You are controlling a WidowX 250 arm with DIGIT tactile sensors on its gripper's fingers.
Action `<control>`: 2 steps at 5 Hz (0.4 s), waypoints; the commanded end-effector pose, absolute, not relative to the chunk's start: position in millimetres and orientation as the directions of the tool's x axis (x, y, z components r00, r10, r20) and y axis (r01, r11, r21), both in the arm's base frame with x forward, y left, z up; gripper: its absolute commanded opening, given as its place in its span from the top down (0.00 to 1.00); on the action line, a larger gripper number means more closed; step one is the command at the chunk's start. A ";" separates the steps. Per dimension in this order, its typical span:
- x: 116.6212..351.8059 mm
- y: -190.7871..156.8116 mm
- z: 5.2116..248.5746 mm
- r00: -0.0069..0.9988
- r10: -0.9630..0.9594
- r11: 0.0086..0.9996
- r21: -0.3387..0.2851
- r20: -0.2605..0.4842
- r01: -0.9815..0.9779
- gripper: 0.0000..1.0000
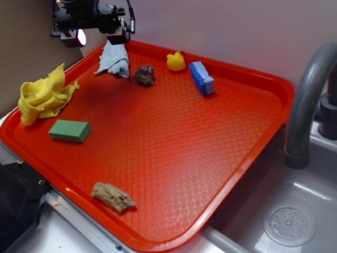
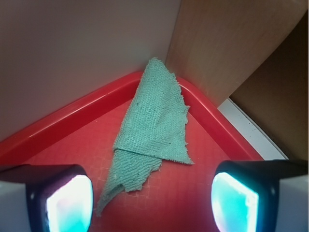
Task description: Grab the blue cloth.
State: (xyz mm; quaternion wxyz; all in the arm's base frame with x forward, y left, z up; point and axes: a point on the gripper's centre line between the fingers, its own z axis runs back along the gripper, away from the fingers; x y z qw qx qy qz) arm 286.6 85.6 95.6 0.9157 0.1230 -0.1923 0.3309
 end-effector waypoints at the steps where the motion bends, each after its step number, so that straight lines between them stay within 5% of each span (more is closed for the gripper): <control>1: 288.3 100.0 122.5 0.678 0.563 0.744 0.066 0.473 -0.665 0.00; 2: 299.7 128.1 96.3 0.670 0.583 0.750 0.015 0.459 -0.662 0.00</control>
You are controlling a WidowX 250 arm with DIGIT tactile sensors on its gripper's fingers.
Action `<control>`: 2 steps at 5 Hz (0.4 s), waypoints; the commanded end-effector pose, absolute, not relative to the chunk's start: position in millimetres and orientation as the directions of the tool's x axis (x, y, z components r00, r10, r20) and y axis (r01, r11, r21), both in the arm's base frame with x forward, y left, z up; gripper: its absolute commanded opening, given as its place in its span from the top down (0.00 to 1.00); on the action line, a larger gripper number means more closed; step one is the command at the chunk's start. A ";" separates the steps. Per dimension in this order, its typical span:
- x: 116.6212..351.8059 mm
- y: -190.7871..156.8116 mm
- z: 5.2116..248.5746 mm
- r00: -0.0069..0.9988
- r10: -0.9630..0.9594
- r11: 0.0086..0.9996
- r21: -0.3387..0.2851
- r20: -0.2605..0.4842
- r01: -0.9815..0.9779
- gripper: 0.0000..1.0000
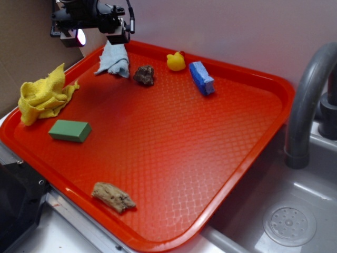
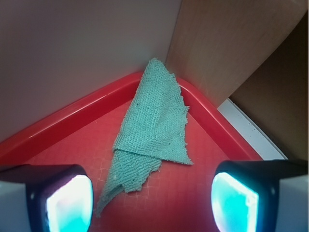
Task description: Grab the blue cloth.
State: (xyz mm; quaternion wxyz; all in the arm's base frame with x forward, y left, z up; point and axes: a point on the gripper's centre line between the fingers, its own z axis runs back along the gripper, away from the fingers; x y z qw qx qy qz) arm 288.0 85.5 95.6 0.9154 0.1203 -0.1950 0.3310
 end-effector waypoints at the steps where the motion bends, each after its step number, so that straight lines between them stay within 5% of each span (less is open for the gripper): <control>1: 312.3 132.4 76.1 0.670 0.563 0.763 0.009 0.484 -0.647 0.00; 2: 309.5 144.8 64.6 0.667 0.579 0.745 0.028 0.469 -0.667 0.00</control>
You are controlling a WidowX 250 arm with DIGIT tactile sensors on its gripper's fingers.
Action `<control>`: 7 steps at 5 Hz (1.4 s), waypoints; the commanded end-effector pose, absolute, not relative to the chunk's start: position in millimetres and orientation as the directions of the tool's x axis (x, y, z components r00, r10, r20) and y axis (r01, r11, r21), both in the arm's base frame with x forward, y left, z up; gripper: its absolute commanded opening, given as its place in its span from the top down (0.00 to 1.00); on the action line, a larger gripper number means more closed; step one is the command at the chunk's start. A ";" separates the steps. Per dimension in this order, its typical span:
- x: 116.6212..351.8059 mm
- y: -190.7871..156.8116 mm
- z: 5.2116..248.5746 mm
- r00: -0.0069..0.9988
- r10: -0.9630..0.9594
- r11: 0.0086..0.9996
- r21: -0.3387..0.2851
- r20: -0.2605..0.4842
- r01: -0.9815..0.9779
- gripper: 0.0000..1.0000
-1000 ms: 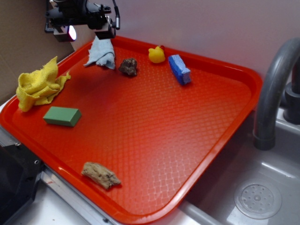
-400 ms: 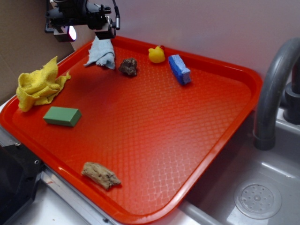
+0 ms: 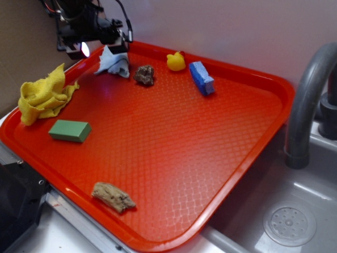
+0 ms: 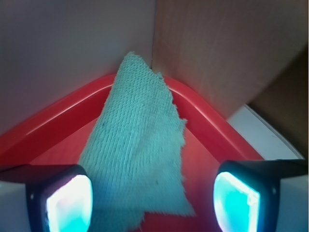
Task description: Grab the blue cloth.
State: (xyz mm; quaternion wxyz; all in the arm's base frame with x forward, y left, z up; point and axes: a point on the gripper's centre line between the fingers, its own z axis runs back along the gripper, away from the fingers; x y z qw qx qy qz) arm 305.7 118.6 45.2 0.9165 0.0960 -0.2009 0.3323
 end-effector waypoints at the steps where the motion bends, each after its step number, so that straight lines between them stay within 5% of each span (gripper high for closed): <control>1: 303.8 159.5 63.4 0.650 0.602 0.717 0.043 0.464 -0.696 0.00; 4: 311.4 151.9 49.5 0.681 0.566 0.758 0.031 0.463 -0.651 0.00; 5: 308.9 135.3 48.5 0.700 0.545 0.792 -0.010 0.461 -0.610 1.00; 7: 303.5 114.4 56.4 0.739 0.502 0.839 -0.043 0.449 -0.543 1.00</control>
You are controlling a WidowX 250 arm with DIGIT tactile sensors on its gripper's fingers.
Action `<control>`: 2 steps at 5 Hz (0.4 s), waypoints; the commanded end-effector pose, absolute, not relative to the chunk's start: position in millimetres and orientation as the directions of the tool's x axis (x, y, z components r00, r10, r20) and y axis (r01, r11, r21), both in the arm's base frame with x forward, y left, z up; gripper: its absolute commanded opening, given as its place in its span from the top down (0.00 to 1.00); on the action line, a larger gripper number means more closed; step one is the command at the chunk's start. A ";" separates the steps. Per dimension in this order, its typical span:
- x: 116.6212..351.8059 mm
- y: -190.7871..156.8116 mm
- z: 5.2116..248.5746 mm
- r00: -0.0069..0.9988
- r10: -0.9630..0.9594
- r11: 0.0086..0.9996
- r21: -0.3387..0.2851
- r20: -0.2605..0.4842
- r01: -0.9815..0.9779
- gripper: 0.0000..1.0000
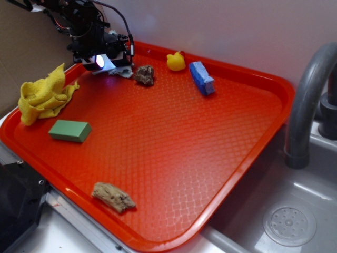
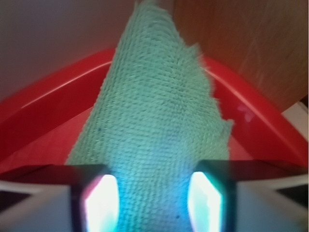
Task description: Grab the blue cloth.
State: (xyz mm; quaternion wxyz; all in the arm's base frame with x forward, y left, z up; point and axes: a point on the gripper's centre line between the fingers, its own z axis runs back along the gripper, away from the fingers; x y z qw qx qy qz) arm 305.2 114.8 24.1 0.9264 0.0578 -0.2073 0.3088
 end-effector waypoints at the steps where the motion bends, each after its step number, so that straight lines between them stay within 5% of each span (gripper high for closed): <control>1: 303.2 107.9 72.3 0.747 0.501 0.850 -0.085 0.436 -0.520 0.73; 2: 309.3 101.7 83.0 0.768 0.511 0.853 -0.120 0.386 -0.507 0.22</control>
